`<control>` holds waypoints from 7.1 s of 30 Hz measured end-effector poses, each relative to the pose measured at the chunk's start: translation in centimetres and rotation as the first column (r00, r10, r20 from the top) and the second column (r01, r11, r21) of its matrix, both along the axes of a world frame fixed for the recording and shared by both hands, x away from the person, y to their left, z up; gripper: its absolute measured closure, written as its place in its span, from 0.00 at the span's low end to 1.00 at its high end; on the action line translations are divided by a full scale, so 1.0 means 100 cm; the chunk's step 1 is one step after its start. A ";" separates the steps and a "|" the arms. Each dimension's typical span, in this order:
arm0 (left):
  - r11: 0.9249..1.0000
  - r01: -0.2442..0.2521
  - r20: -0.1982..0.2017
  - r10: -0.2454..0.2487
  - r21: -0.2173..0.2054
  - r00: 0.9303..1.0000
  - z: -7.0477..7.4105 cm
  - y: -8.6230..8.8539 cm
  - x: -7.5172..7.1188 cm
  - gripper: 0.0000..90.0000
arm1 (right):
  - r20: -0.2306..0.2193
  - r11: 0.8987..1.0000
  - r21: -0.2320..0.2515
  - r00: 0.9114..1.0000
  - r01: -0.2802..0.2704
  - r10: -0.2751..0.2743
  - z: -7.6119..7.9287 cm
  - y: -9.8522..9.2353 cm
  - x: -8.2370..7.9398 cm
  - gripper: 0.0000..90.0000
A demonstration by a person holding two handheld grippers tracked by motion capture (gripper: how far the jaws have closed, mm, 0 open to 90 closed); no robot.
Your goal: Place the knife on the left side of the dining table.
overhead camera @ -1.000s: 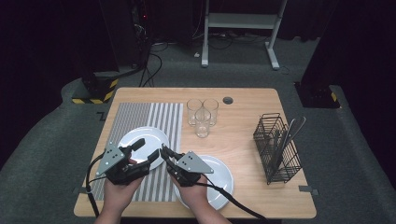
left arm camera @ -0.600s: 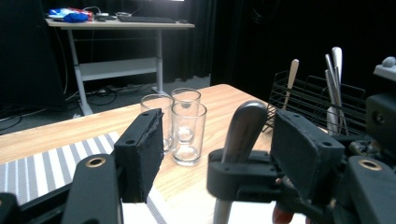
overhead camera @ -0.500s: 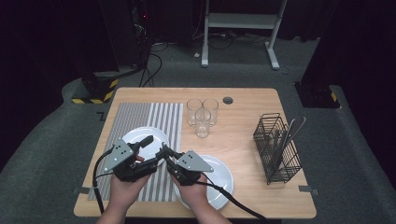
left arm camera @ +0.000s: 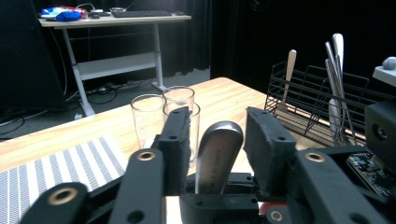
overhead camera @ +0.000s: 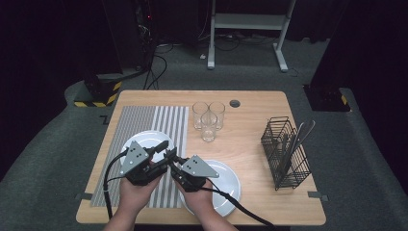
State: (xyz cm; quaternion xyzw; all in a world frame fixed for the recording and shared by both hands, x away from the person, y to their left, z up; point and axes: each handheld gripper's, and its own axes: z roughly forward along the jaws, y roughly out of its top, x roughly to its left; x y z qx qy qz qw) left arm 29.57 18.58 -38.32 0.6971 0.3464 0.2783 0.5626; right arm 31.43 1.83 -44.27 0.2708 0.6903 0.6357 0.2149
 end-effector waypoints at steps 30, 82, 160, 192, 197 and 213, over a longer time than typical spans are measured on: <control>0.998 -0.049 0.030 0.048 0.041 0.998 -0.002 0.004 -0.001 0.80 | -0.083 0.999 -0.041 0.997 -0.006 0.002 -0.014 0.002 0.000 0.85; 0.996 -0.084 0.001 0.084 0.031 0.996 -0.018 0.022 0.001 0.81 | -0.084 0.997 -0.061 0.996 -0.042 0.037 -0.019 0.017 0.000 0.87; 0.965 -0.246 -0.128 0.233 -0.091 0.964 -0.069 0.113 0.002 0.77 | -0.080 0.932 -0.114 0.932 0.344 -0.354 -0.036 -0.149 0.001 0.81; 0.926 -0.293 -0.260 0.230 -0.237 0.938 -0.113 0.152 -0.006 0.77 | -0.118 0.931 -0.110 0.925 0.349 -0.361 -0.046 -0.157 -0.003 0.81; 0.926 -0.322 -0.257 0.269 -0.195 0.928 -0.117 0.157 -0.008 0.88 | -0.120 0.933 -0.110 0.927 0.342 -0.354 -0.048 -0.156 -0.003 0.81; 0.925 -0.359 -0.282 0.315 -0.122 0.906 -0.129 0.156 -0.003 0.89 | -0.134 0.937 -0.109 0.929 0.333 -0.346 -0.053 -0.153 -0.005 0.81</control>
